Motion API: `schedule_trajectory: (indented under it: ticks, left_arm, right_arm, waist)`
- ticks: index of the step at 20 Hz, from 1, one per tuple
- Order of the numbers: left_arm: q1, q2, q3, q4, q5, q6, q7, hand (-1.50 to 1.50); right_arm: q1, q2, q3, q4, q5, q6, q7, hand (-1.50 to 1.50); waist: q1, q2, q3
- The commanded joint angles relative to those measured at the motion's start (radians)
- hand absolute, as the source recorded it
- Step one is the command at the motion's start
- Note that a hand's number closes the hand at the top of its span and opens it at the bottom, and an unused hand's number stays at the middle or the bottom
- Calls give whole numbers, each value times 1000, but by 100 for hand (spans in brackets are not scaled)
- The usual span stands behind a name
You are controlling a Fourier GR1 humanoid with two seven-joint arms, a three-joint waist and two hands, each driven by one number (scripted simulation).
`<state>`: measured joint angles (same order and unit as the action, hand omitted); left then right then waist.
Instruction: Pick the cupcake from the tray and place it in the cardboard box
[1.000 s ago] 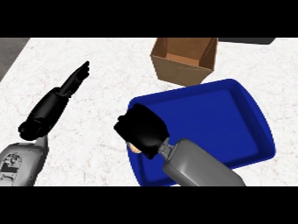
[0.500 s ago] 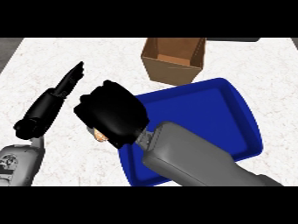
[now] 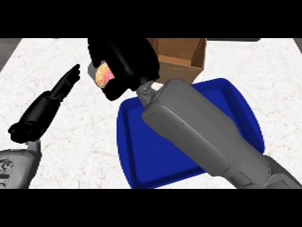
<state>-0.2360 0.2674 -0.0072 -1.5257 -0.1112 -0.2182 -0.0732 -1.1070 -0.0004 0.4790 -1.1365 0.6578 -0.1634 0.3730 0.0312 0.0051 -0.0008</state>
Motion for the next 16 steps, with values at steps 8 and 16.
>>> schedule_trajectory:
  ticks: [8, 16]
  left_arm:
    - [-35, -41, -21, 8, -33, 24, 5, 0]
    - [-52, -18, -1, 35, -18, -9, -4, 0]
  right_arm:
    - [-190, -92, -170, 491, 16, 52, -216, 150]
    - [-261, -167, -197, 758, 0, 275, -338, 150]
  waist:
    - [6, 10, 0]
    - [23, 21, -1]
